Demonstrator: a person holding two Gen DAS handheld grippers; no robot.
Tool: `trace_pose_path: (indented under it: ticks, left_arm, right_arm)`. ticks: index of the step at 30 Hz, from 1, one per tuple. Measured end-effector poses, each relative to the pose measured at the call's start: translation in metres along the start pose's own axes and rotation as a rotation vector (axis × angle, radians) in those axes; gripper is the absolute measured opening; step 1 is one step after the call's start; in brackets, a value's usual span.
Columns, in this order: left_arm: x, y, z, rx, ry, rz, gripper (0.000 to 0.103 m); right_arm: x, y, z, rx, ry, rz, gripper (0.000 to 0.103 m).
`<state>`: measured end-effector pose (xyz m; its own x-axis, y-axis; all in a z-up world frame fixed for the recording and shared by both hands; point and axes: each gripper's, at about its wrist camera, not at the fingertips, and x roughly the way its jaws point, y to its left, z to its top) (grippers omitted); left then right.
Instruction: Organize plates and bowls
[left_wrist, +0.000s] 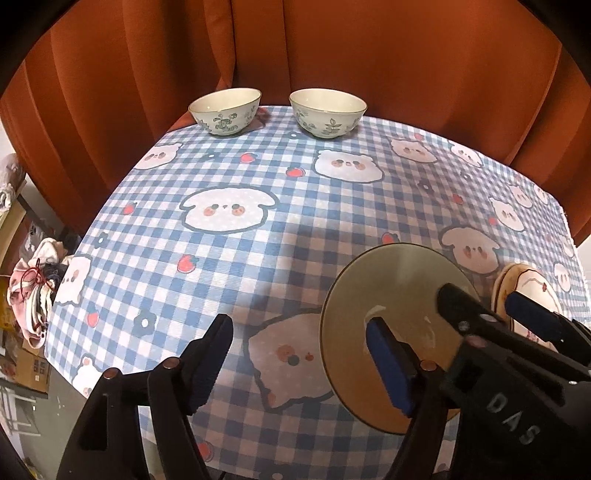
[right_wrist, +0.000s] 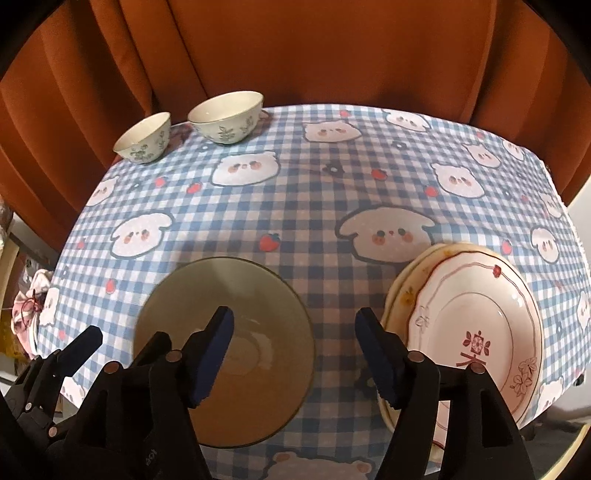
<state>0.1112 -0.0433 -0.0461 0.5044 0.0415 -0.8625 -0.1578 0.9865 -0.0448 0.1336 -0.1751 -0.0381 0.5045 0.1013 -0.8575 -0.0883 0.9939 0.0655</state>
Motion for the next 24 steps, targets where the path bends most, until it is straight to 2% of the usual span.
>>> trace_pose_path:
  ticks: [6, 11, 24]
  left_arm:
    - [-0.003, 0.015, 0.008, 0.012, -0.014, -0.007, 0.077]
    - [0.0, 0.042, 0.021, 0.014, -0.014, -0.014, 0.077]
    - [0.023, 0.124, 0.084, 0.052, -0.024, -0.034, 0.076]
  right_arm:
    - [-0.004, 0.033, 0.002, -0.058, -0.025, 0.016, 0.076]
    - [-0.002, 0.062, 0.013, -0.047, -0.029, 0.009, 0.076]
    - [0.019, 0.148, 0.067, -0.025, -0.032, -0.025, 0.078]
